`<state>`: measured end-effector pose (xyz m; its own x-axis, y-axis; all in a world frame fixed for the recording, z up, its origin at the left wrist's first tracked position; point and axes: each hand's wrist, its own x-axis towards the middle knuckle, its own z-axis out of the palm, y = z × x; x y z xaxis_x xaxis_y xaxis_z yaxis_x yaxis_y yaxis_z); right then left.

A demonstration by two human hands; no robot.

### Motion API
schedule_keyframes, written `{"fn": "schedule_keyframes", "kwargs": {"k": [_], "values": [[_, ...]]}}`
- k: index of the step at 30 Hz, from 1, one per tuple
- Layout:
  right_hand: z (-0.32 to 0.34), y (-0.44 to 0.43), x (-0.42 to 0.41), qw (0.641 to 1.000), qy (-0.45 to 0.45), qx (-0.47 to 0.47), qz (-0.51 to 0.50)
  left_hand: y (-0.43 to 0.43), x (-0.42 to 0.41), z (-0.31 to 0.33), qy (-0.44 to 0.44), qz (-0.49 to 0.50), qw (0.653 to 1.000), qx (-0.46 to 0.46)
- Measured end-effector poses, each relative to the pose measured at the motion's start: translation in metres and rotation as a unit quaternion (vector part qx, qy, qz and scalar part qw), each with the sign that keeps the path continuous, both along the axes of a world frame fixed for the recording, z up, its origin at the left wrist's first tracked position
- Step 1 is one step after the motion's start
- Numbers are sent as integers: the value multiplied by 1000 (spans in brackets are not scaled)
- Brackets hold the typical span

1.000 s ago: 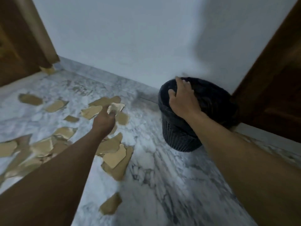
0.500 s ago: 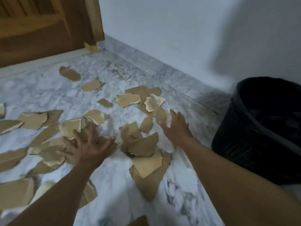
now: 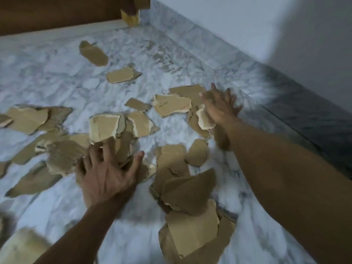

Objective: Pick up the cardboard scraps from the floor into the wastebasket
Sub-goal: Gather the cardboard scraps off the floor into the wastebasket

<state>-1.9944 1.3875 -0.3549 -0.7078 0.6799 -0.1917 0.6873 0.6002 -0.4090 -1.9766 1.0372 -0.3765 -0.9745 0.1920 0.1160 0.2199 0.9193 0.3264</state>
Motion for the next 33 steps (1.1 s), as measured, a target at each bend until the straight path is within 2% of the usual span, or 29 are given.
{"fn": "schedule_keyframes", "kwargs": {"k": [2,4,8,11,13,14,16,17,19,21,25,28,31,33], "values": [[-1,-10,-13,997,-46,2,60,0,1,1,15,16,1000,16],[-5,-28,-18,992,-57,21,113,0,-1,1,-19,28,999,-2],[-16,-73,-11,982,-9,16,189,-1,-2,0,-43,9,999,-8],[-16,-99,-5,973,50,-1,227,-8,5,6,31,0,999,28],[-10,-103,4,979,82,-1,185,-17,-8,12,83,31,995,46],[-7,-102,11,988,76,7,131,-22,-20,15,69,56,995,54],[-4,-101,28,999,34,-9,1,-32,-45,17,-37,77,995,47],[-4,-107,36,999,12,-26,-27,-33,-54,13,-88,62,994,23],[-6,-134,43,998,6,-55,7,-27,-59,4,-125,11,992,-30],[-6,-170,40,991,64,-107,57,-19,-50,-1,-107,-18,994,-21],[-5,-224,34,969,181,-162,47,-13,-25,1,-67,-42,994,70],[-4,-244,38,949,227,-216,15,-11,-16,5,-79,-16,975,205],[-4,-252,43,955,219,-199,2,-16,-15,24,-145,39,912,383],[-1,-262,41,951,218,-218,-4,-21,-15,37,-221,69,841,488]]}}
